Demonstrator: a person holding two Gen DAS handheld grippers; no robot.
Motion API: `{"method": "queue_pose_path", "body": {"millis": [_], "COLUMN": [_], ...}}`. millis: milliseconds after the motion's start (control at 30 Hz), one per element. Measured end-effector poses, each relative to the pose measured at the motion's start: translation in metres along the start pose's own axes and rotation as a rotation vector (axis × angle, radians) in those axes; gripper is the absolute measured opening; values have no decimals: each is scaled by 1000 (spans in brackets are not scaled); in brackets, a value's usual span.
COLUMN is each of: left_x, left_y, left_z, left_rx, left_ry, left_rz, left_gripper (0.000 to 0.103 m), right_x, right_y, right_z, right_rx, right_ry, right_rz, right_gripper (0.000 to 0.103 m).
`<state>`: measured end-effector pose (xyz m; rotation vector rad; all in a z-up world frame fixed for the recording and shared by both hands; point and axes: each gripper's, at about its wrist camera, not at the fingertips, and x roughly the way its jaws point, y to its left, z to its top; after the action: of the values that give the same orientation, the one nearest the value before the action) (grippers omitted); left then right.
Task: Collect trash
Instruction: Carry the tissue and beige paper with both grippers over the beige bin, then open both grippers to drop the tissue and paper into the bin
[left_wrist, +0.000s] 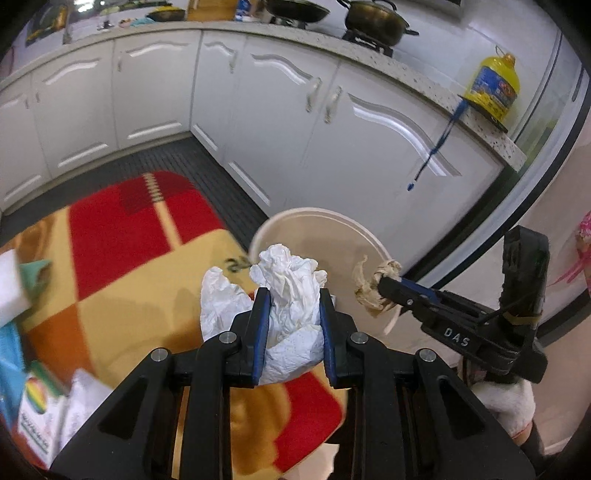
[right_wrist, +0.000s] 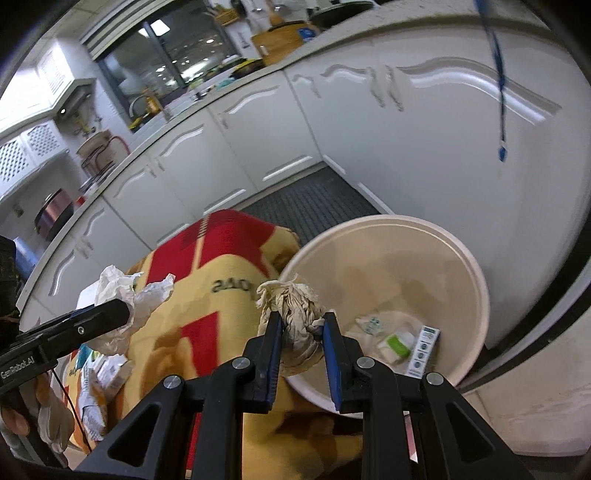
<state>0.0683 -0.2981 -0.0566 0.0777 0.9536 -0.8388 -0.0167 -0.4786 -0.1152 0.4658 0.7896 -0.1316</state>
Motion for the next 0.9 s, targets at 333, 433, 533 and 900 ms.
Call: {"method": "queue_pose_path", "body": {"millis": [333, 433, 533, 900], "left_x": [46, 58, 69, 86], "left_y": [-30, -33, -35, -34], "left_z": [15, 18, 20, 18], "left_rx": [8, -6, -18, -41], "left_ry": [64, 81, 88, 91], "left_rz": [-38, -42, -41, -45], "left_gripper": [22, 22, 23, 31], "right_x": [14, 17, 19, 31], "right_y": [-42, -51, -56, -63], "right_z": [0, 0, 0, 0], "right_rx": [79, 90, 89, 114], "right_ry": [28, 37, 42, 63], "right_rz": [-61, -81, -98, -116], "right_gripper": [20, 20, 20, 20]}}
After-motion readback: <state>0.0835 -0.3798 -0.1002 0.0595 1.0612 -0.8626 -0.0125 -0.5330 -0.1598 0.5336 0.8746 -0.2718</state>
